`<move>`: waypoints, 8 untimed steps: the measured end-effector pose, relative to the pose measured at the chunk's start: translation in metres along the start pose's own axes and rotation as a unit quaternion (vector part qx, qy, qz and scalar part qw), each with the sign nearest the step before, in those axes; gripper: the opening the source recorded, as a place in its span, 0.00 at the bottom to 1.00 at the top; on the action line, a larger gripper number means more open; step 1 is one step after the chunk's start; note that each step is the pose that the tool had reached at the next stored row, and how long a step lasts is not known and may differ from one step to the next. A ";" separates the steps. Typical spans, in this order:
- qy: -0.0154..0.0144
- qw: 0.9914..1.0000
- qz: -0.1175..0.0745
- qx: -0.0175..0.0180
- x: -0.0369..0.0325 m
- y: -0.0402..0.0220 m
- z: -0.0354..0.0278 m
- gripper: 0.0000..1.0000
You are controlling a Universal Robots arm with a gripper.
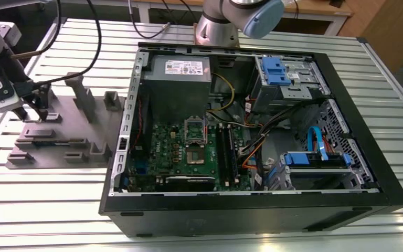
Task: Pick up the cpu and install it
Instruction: 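Pick up the cpu and move it towards the insertion slot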
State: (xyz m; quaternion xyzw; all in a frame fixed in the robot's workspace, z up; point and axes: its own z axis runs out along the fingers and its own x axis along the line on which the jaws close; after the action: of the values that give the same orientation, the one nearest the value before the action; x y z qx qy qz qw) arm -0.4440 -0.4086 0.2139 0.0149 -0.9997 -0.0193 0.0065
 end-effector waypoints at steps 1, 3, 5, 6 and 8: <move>0.000 1.000 0.000 0.000 0.0000 0.0001 -0.0018 0.47; 0.000 1.000 0.000 0.000 0.0000 0.0002 -0.0054 0.47; 0.000 1.000 0.000 0.000 0.0001 0.0004 -0.0090 0.47; 0.000 1.000 0.000 0.000 0.0001 0.0004 -0.0109 0.47; 0.000 1.000 0.000 0.000 0.0002 0.0006 -0.0146 0.47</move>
State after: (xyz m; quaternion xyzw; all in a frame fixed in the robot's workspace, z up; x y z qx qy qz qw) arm -0.4440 -0.4086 0.2285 0.0149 -0.9997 -0.0193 0.0068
